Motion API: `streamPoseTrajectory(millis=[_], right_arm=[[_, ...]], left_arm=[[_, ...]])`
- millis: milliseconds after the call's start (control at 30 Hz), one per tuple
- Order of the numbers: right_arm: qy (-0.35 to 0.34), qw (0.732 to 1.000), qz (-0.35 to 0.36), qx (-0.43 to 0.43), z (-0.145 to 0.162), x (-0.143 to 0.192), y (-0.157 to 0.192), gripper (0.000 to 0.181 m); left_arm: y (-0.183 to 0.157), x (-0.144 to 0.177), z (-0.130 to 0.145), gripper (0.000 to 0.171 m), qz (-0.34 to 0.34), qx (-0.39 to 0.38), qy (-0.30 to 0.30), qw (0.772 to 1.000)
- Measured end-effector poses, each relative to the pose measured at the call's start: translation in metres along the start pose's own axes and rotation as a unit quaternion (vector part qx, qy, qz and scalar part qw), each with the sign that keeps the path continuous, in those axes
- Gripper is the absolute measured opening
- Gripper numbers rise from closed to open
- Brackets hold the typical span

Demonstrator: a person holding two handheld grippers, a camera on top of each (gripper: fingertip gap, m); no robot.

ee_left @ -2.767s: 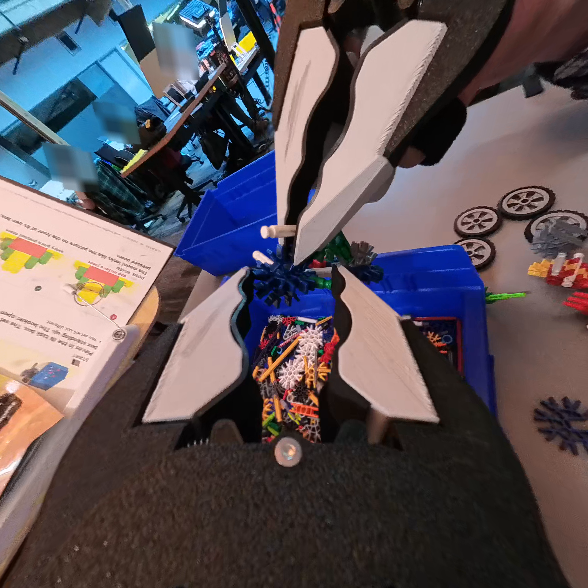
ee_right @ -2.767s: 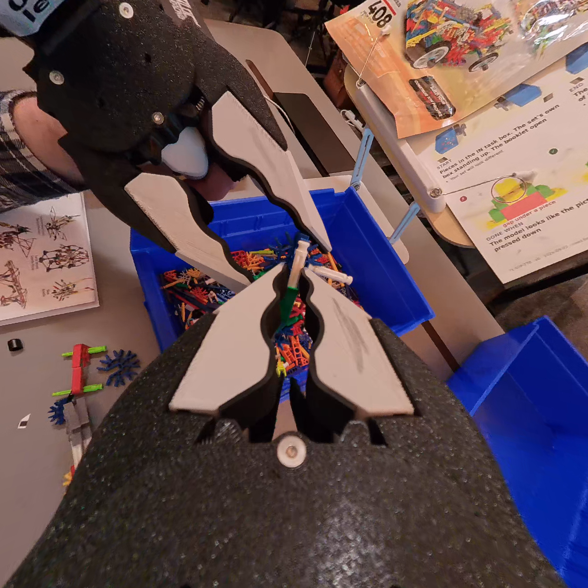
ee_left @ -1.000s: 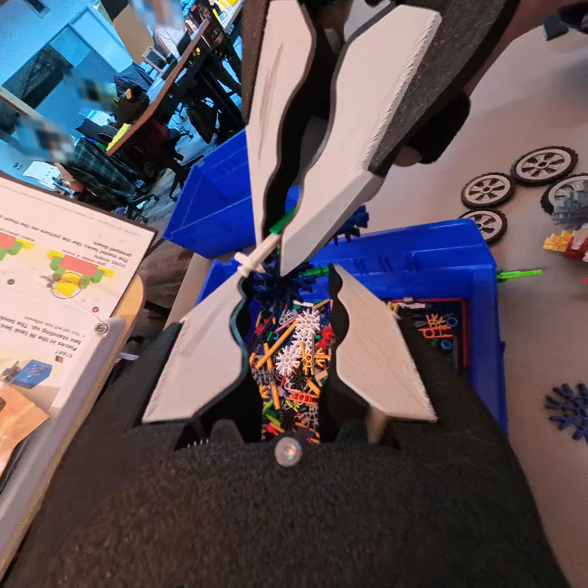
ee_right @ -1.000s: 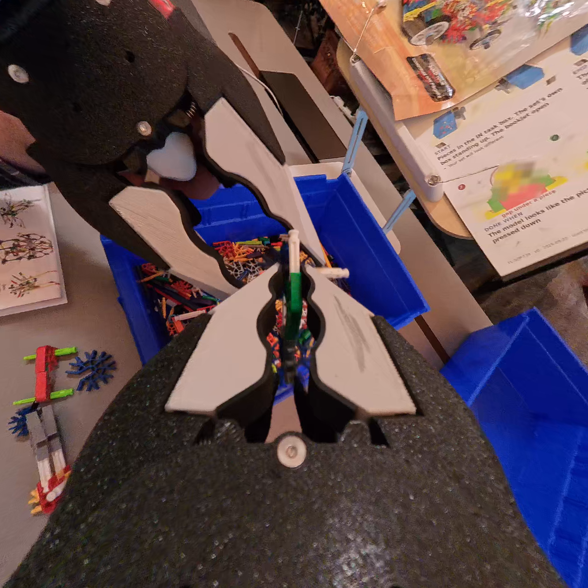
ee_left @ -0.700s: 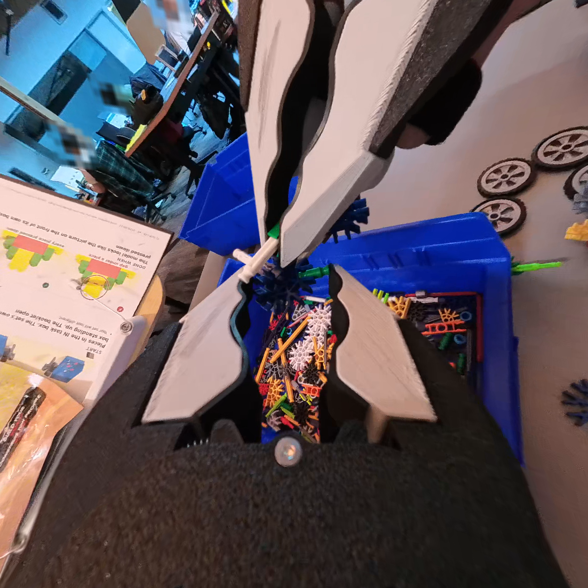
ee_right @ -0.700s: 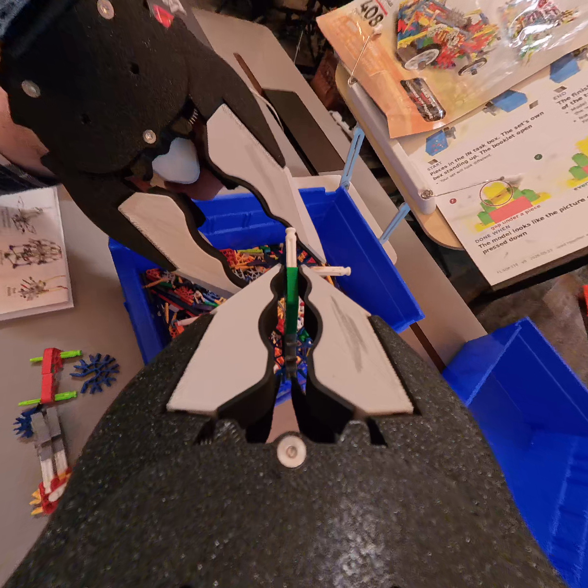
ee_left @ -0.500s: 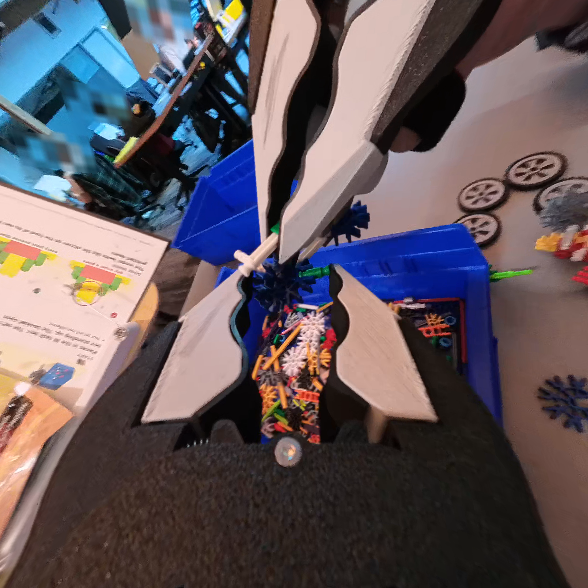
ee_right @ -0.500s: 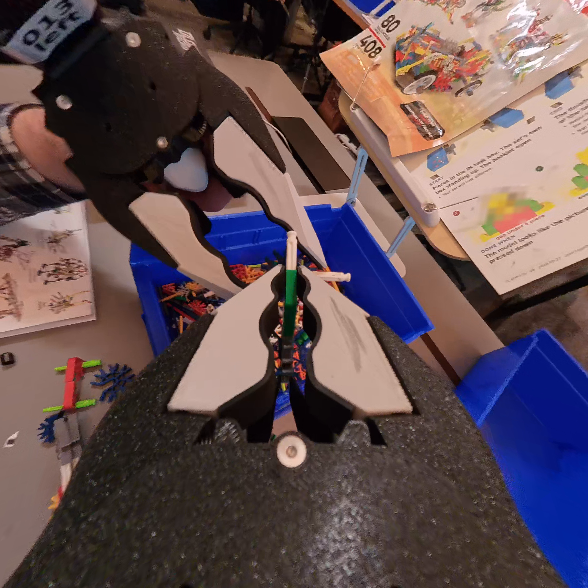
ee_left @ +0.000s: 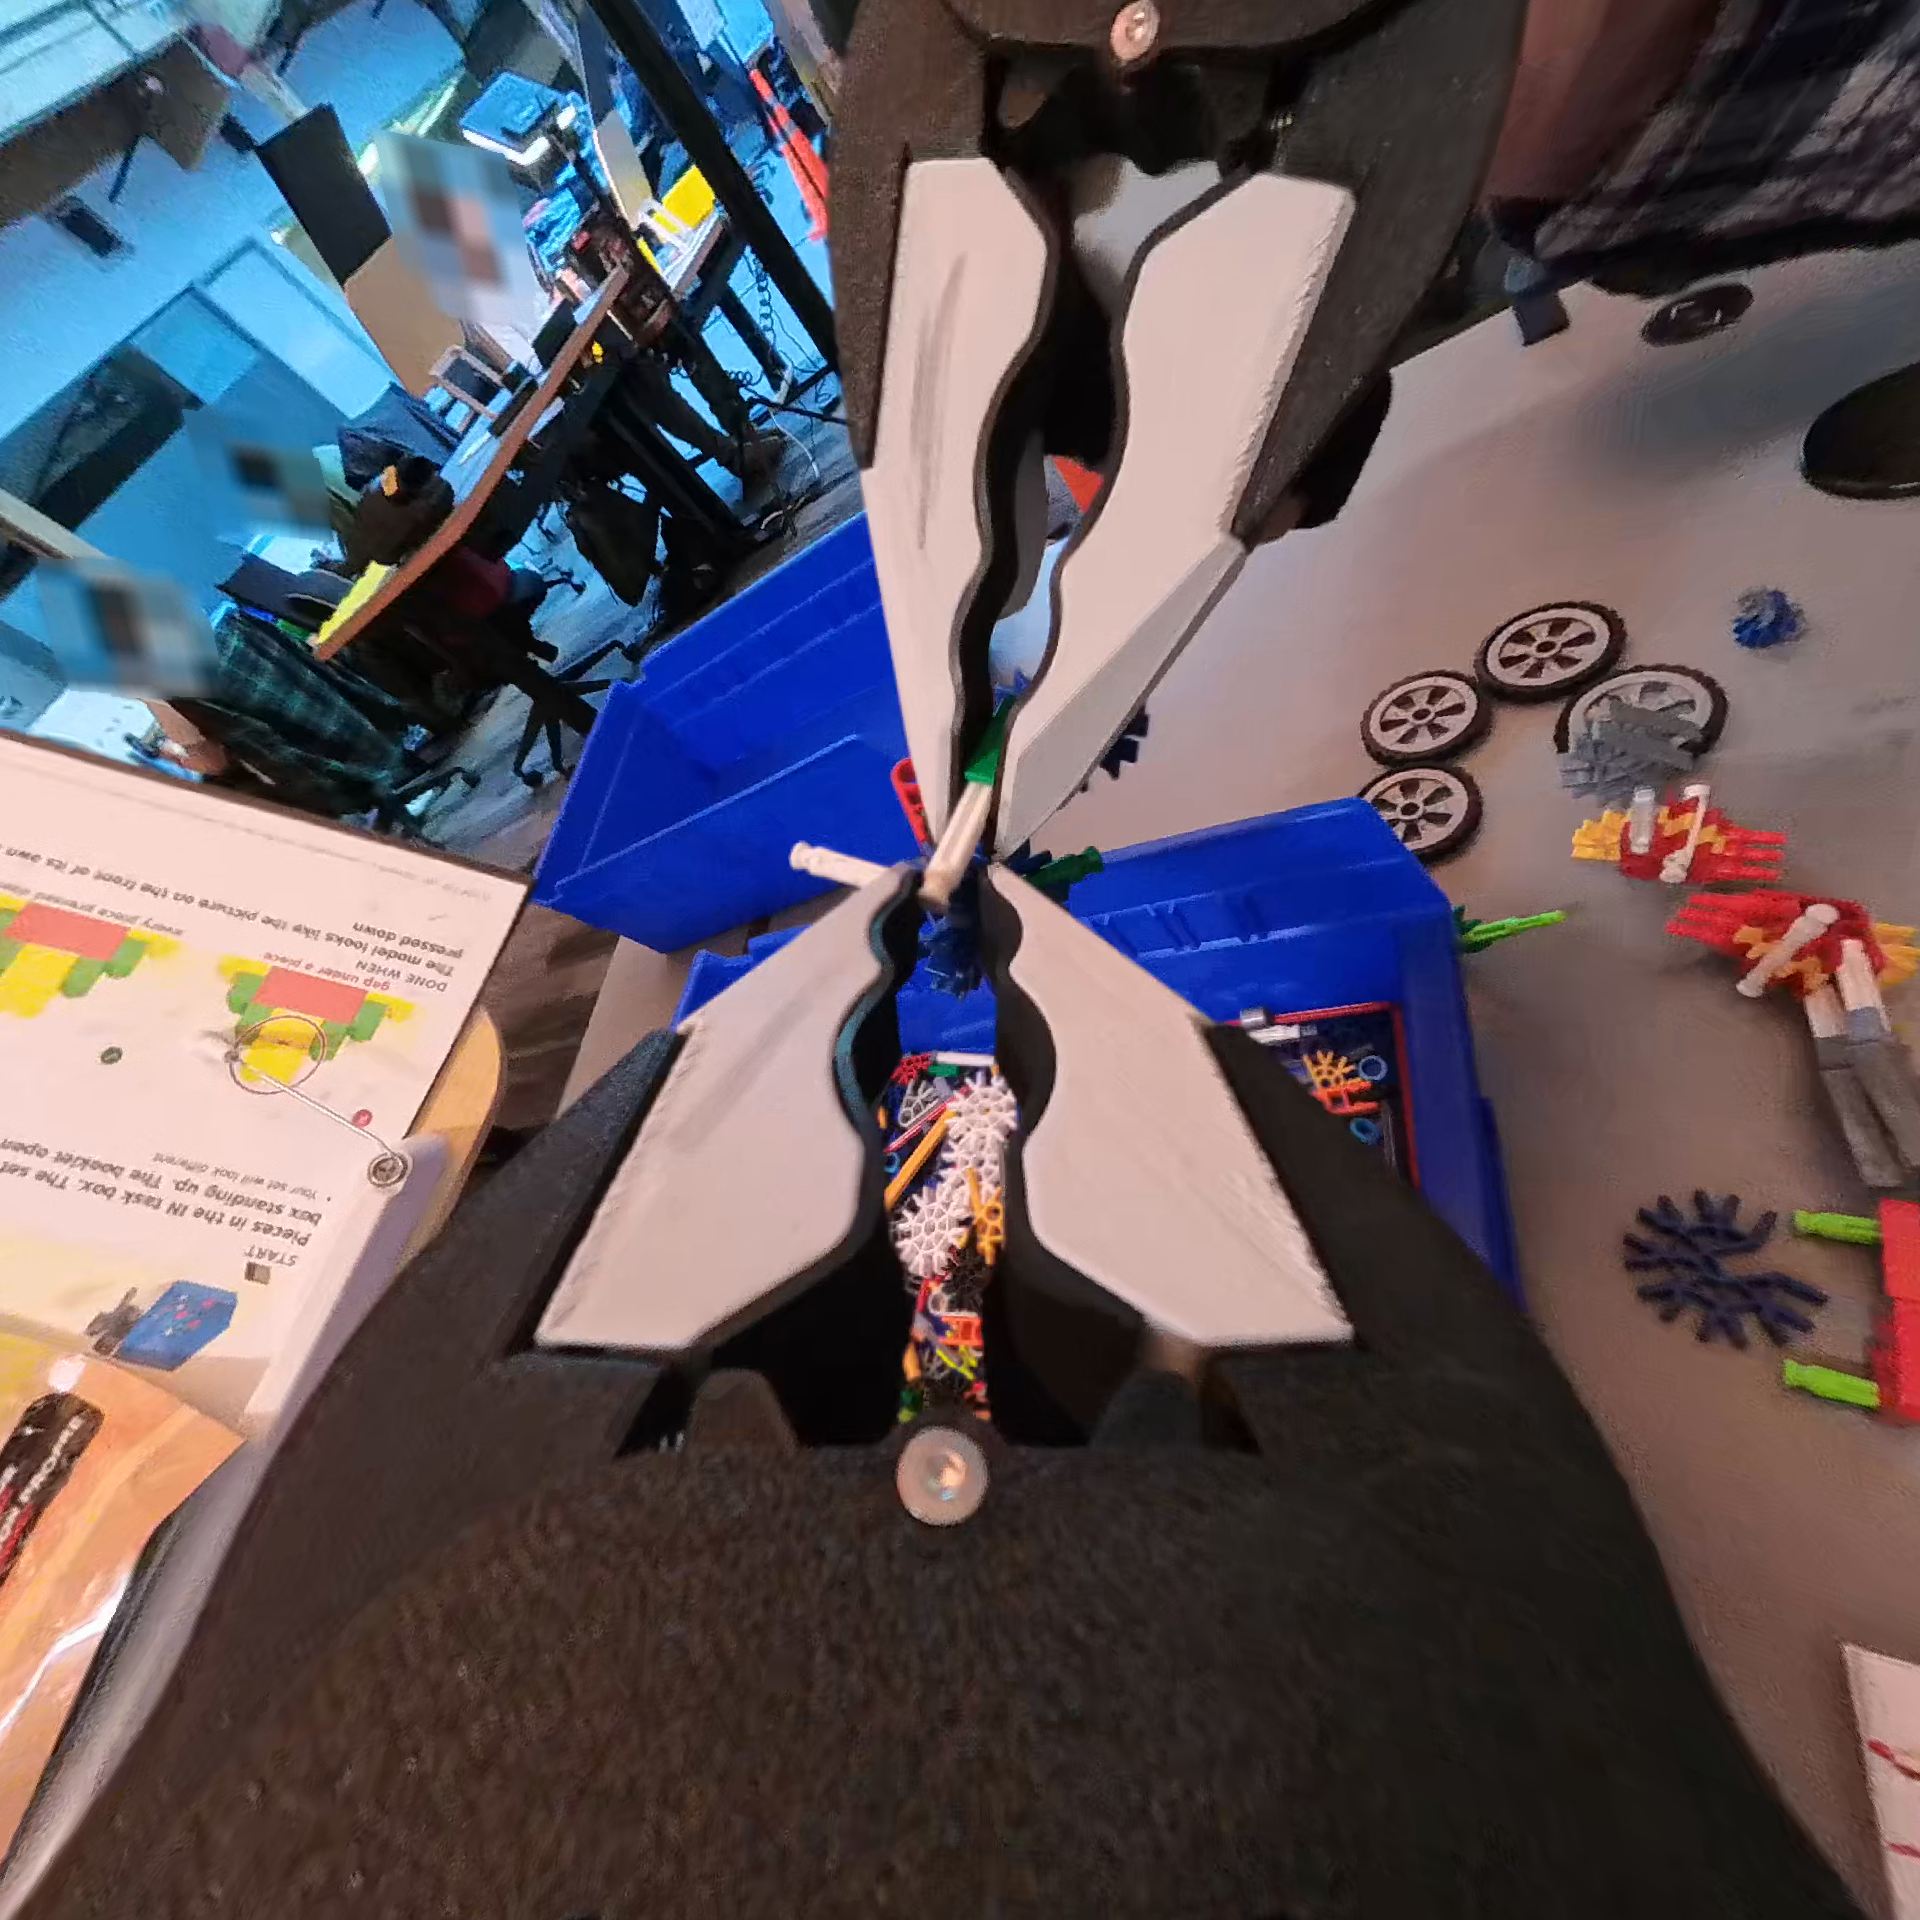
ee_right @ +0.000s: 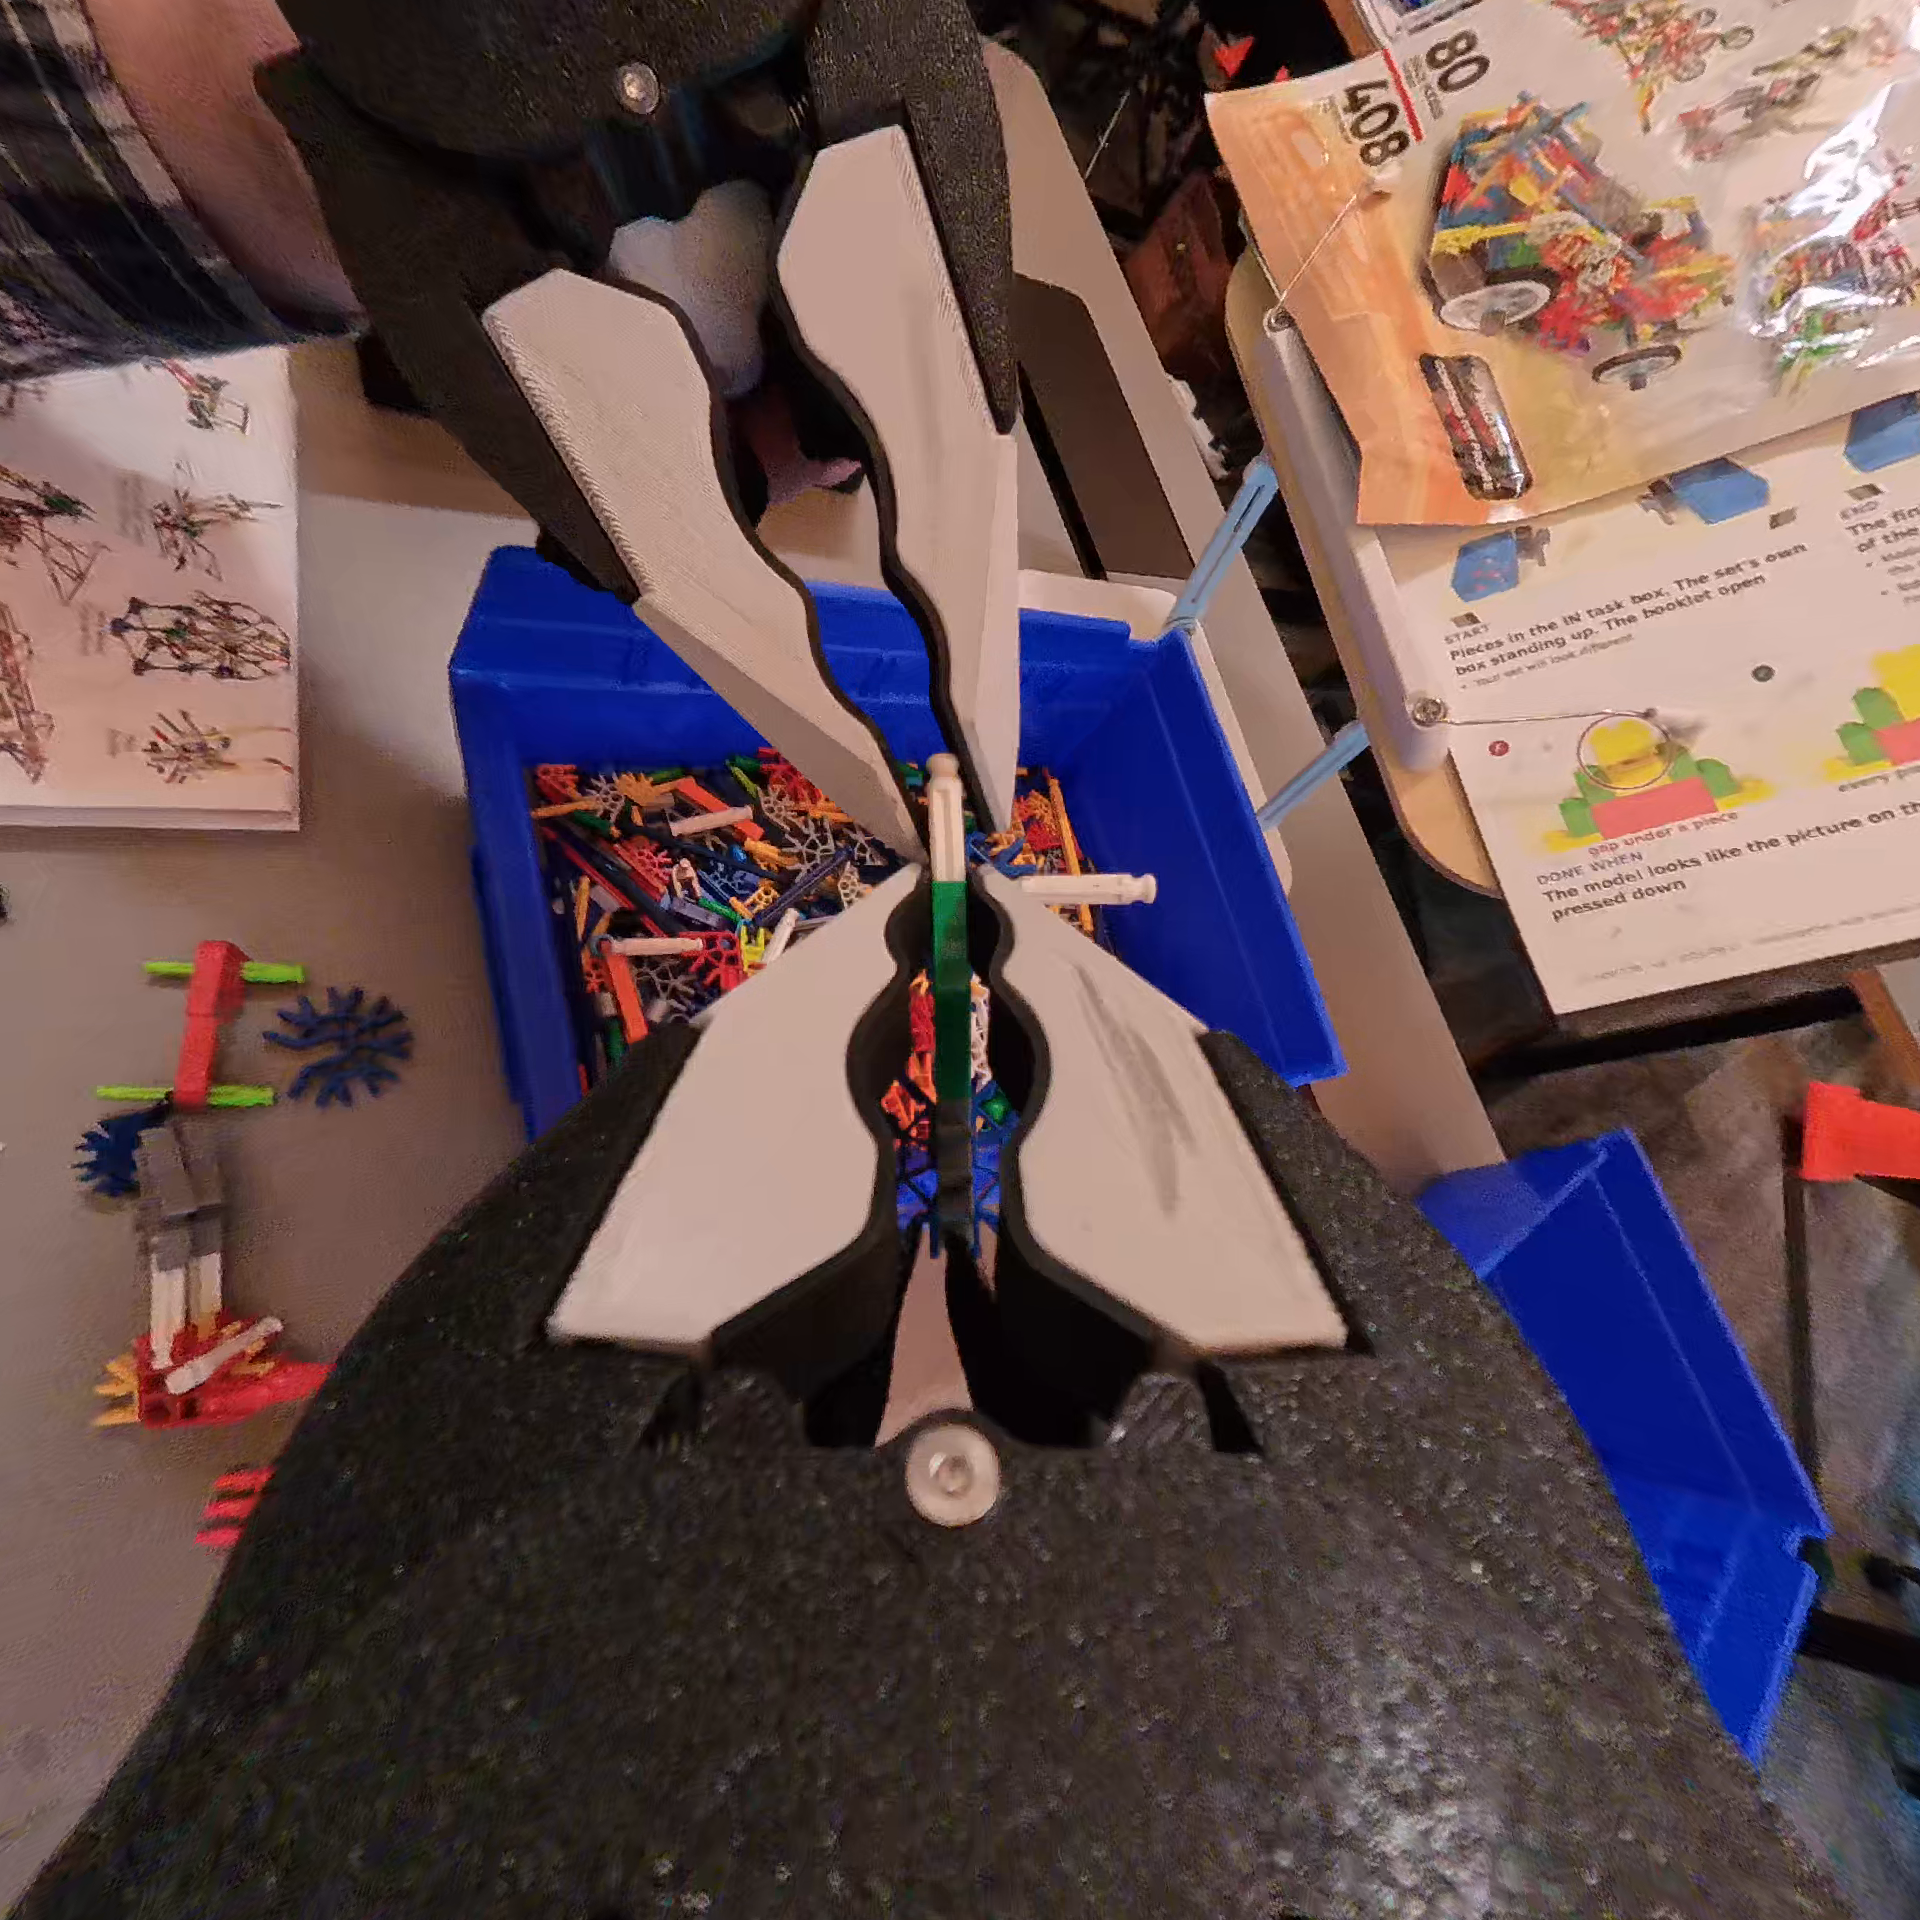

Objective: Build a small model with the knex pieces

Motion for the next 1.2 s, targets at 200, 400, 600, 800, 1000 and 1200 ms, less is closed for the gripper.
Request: streamPoseTrajectory(millis=[200,400,600,800,1000,1200], right_arm=[[-0.009,1.0,0.011,-0.001,-0.004,0.005,-0.003,0.016],[-0.024,0.999,0.019,-0.006,-0.001,0.012,-0.01,0.009],[-0.013,1.0,0.007,-0.005,-0.001,0.011,-0.005,0.004],[-0.009,1.0,0.007,0.003,-0.001,0.01,-0.003,0.004],[-0.002,1.0,0.024,-0.007,-0.002,0.01,-0.009,0.004],[0.004,0.999,0.031,-0.02,0.001,0.008,-0.011,0.004]], left_arm=[[0.002,0.005,-0.007,0.004,-0.011,-0.006,-0.023,1.0],[0.005,0.013,-0.01,0.004,0.006,0.024,-0.056,0.998],[0.008,0.013,-0.01,0.01,-0.003,0.025,-0.062,0.998],[0.005,0.008,-0.007,0.012,-0.004,0.015,-0.027,1.0],[0.01,0.007,-0.011,0.007,-0.036,0.01,-0.027,0.999],[0.012,0.004,-0.013,0.012,-0.067,-0.015,-0.022,0.997]])
Point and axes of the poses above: each gripper's, where its closed fingertips meet, x back along the fingers, z out of its underside, y = z × x across the jaws, the point moved 3 cm from there along x, back along the fingers, and after that the axes turned 6 degrees about z, right-handed, at the moved point
